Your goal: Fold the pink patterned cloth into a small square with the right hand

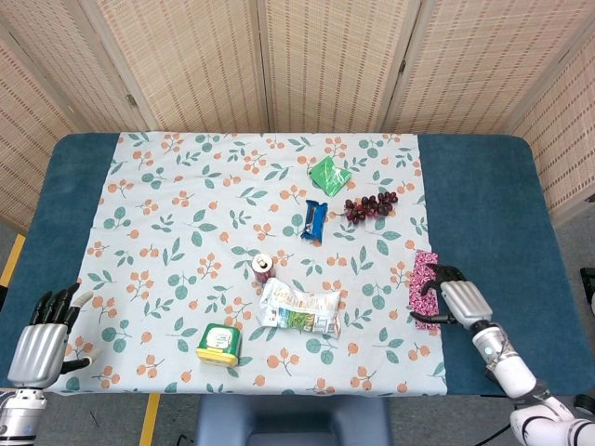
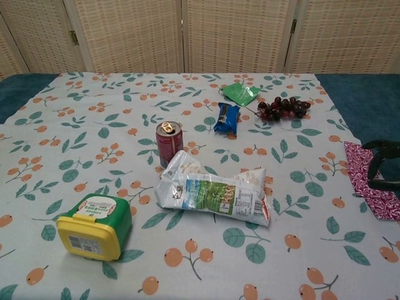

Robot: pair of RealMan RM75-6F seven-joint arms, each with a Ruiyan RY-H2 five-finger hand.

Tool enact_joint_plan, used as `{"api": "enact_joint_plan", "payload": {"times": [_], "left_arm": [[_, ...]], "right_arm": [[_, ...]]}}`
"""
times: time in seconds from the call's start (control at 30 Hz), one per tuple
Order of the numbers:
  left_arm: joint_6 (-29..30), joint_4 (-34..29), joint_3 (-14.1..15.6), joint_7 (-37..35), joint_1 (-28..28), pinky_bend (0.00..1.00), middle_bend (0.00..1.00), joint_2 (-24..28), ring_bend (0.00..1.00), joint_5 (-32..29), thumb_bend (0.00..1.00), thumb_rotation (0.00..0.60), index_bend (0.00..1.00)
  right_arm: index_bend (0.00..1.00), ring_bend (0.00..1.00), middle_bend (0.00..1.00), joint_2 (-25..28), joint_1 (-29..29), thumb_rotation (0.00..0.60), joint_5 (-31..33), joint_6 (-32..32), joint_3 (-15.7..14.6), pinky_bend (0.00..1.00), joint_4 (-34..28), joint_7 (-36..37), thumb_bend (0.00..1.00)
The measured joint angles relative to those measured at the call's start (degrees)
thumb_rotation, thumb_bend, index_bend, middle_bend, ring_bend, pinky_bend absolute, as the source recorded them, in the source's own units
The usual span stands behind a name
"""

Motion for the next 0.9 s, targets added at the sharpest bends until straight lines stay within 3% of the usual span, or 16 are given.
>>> {"api": "enact_joint_plan", "payload": {"times": [0.9], "left_arm": [[-0.37,0.25,0.17,-0.23,0.21,0.0,0.07,-0.09,0.1,-0.39,0.19,0.6,0.18]], "right_arm": [[0.39,0.0,0.08,-1.93,0.53,0.199,1.79,-3.88,0.78,0.0,6.52,2.05,0.19]]}}
